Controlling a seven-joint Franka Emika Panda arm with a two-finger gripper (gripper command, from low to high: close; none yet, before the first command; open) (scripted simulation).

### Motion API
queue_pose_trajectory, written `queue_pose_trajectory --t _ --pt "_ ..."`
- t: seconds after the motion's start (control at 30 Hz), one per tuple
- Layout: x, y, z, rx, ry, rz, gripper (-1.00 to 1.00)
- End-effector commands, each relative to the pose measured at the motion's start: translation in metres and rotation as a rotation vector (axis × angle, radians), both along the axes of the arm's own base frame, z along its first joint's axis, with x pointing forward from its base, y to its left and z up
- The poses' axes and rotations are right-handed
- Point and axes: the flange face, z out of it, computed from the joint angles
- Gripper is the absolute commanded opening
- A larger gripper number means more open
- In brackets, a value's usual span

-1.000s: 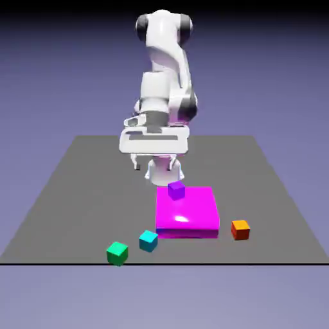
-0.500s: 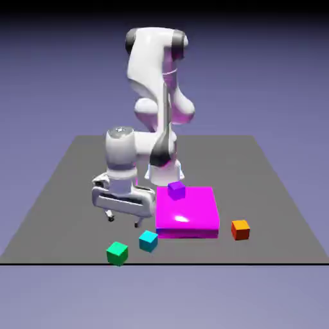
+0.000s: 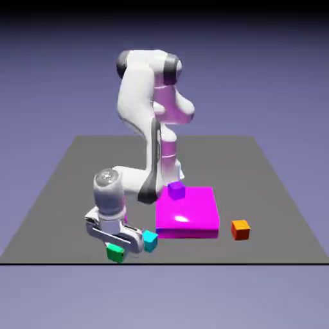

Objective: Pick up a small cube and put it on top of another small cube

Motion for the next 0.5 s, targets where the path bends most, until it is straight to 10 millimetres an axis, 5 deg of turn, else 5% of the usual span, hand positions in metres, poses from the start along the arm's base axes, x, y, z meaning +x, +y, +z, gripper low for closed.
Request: queue_pose_trajectory --t 0.0,0.47 --pt "-0.003 0.007 0.012 0.001 0.000 0.022 -1.00" --pt "-0.098 0.131 0.117 0.028 -0.009 0.503 -1.00"
